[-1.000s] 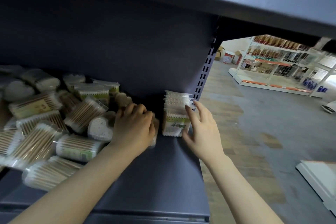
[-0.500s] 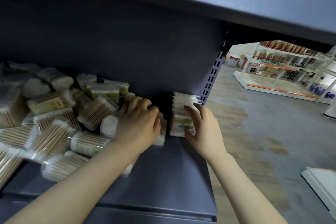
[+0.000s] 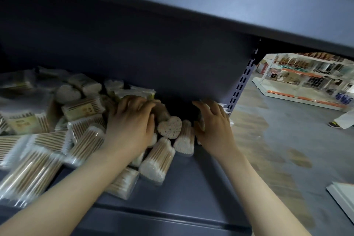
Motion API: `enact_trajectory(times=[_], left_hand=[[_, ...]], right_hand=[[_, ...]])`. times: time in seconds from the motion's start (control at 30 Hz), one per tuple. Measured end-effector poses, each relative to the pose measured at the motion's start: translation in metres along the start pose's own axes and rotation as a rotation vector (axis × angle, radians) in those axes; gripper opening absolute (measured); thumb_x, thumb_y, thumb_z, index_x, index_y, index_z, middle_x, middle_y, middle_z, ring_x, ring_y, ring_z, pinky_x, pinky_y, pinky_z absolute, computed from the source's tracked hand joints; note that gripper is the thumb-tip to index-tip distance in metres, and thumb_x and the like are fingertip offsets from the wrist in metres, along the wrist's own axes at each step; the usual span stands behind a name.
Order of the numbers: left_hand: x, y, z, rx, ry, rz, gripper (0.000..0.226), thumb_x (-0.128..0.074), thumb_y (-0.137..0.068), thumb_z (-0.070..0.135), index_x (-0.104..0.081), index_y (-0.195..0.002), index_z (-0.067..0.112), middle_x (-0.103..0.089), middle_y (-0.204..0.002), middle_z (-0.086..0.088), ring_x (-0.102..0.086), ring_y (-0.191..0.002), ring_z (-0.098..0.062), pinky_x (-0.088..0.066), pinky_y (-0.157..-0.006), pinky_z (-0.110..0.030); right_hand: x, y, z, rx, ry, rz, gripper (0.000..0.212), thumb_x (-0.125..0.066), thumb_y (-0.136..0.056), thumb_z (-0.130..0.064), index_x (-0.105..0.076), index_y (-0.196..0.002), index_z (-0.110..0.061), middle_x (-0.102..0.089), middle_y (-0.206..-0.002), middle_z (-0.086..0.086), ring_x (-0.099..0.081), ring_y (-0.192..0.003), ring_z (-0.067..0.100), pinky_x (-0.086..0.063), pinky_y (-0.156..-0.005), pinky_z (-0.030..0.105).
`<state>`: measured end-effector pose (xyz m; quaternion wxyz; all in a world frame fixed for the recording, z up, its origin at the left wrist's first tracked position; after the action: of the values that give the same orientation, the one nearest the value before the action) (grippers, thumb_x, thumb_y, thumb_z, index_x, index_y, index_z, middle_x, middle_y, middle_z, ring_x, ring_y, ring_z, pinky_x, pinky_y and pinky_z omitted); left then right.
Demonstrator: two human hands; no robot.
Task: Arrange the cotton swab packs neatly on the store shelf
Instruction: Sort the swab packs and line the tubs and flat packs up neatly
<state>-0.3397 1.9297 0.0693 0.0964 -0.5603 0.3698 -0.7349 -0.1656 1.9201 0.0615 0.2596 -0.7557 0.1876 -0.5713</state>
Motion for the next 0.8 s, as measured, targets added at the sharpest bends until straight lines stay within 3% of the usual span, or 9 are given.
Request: enact_trajectory(times=[0.1, 0.27, 0.5, 0.67, 0.8], left_hand=[[0.001, 0.003, -0.03, 0.037, -0.048, -0.049, 0.04, -0.037, -0.075, 0.024, -0.068, -0.095, 0.009, -0.065, -0.097, -0.013, -0.058, -0.091, -0.039, -0.048, -0.076, -0.047], [0.003, 0.007, -0.07, 0.106, -0.082, -0.095, 0.025, -0.058, -0.07, 0.019, -0.071, -0.089, 0.011, -0.068, -0.097, -0.01, -0.058, -0.094, -0.04, -0.049, -0.074, -0.045], [-0.01, 0.003, -0.093, 0.066, -0.083, -0.107, 0.043, -0.034, -0.078, 0.038, -0.072, -0.084, 0.018, -0.068, -0.095, 0.0, -0.057, -0.103, -0.029, -0.037, -0.092, -0.046], [-0.02, 0.004, -0.091, 0.032, -0.063, -0.151, 0.045, -0.036, -0.076, 0.039, -0.073, -0.088, 0.017, -0.069, -0.094, -0.003, -0.06, -0.101, -0.033, -0.044, -0.087, -0.046], [-0.032, 0.006, -0.085, -0.016, -0.014, -0.248, 0.049, -0.035, -0.077, 0.038, -0.071, -0.104, 0.018, -0.069, -0.099, -0.007, -0.058, -0.104, -0.041, -0.049, -0.082, -0.053]], right_hand=[[-0.006, -0.015, -0.01, -0.03, -0.065, -0.024, 0.047, -0.059, -0.073, -0.013, -0.059, -0.119, -0.011, -0.057, -0.115, 0.014, -0.054, -0.106, 0.036, -0.043, -0.09, 0.04], [-0.028, -0.044, -0.032, -0.052, -0.182, -0.103, 0.037, -0.06, -0.081, -0.007, -0.06, -0.118, -0.008, -0.056, -0.121, 0.012, -0.051, -0.112, 0.032, -0.042, -0.093, 0.037], [-0.066, -0.066, -0.064, 0.02, -0.176, -0.292, 0.036, -0.054, -0.089, -0.013, -0.055, -0.125, -0.013, -0.055, -0.126, 0.009, -0.051, -0.114, 0.025, -0.045, -0.088, 0.034], [-0.101, -0.074, -0.072, 0.033, -0.057, -0.507, 0.038, -0.05, -0.092, -0.018, -0.05, -0.13, -0.013, -0.053, -0.13, 0.009, -0.051, -0.116, 0.027, -0.044, -0.094, 0.041], [-0.114, -0.079, -0.08, 0.084, 0.071, -0.61, 0.046, -0.043, -0.096, -0.022, -0.035, -0.141, -0.019, -0.041, -0.142, 0.007, -0.043, -0.126, 0.026, -0.038, -0.101, 0.035]])
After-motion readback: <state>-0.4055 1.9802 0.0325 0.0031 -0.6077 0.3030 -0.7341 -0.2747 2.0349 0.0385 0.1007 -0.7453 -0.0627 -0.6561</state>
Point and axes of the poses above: each hand's wrist, its own y-axis away from the middle knuckle, its own x-axis out of the back of the hand, z = x × y, the point moved 10 cm from there along -y, towards the middle knuckle
